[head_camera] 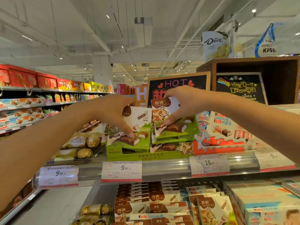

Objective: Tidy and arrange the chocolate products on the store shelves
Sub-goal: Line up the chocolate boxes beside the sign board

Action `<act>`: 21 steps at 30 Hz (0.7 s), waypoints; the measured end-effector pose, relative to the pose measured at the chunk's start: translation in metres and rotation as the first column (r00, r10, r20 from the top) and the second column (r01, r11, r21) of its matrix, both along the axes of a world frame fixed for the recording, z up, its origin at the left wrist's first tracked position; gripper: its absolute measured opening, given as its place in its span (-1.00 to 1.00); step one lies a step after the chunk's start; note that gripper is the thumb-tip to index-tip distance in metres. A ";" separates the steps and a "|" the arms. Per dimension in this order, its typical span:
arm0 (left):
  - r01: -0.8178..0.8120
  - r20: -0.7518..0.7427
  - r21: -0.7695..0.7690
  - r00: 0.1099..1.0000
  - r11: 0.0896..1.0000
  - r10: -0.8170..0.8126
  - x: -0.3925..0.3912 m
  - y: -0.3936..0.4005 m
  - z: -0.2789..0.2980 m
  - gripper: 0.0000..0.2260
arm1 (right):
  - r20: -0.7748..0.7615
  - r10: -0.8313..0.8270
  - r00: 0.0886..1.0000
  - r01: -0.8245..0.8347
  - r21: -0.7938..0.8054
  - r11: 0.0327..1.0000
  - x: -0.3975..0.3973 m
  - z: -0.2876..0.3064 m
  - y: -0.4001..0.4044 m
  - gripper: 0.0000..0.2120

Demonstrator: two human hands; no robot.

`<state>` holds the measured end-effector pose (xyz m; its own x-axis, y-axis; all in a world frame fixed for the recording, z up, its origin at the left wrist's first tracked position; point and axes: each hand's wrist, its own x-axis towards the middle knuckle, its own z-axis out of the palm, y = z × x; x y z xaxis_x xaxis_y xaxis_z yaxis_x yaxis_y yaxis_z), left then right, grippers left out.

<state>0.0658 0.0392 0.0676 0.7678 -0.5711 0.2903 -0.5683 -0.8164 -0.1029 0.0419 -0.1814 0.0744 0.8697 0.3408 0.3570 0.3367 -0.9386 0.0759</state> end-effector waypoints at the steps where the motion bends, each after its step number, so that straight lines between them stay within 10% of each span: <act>1: -0.003 -0.007 -0.006 1.000 1.000 0.003 0.002 0.000 0.000 -0.38 | -0.014 0.013 1.000 -0.013 0.010 1.000 0.001 0.003 -0.002 -0.24; 12: -0.007 -0.110 -0.071 0.994 0.997 -0.001 0.002 0.008 0.000 -0.52 | 0.276 0.093 0.957 -0.154 0.209 0.966 -0.009 -0.017 -0.001 -0.28; 21: -0.010 0.048 0.143 0.999 0.990 0.003 -0.007 -0.004 -0.007 -0.26 | 0.476 0.143 0.868 -0.076 -0.157 0.985 -0.019 -0.030 0.002 -0.21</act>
<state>0.0586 0.0349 0.0601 0.7590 -0.6044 0.2422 -0.5547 -0.7950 -0.2457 0.0231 -0.1795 0.0441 0.5531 0.4954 0.6698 0.3260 -0.8686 0.3732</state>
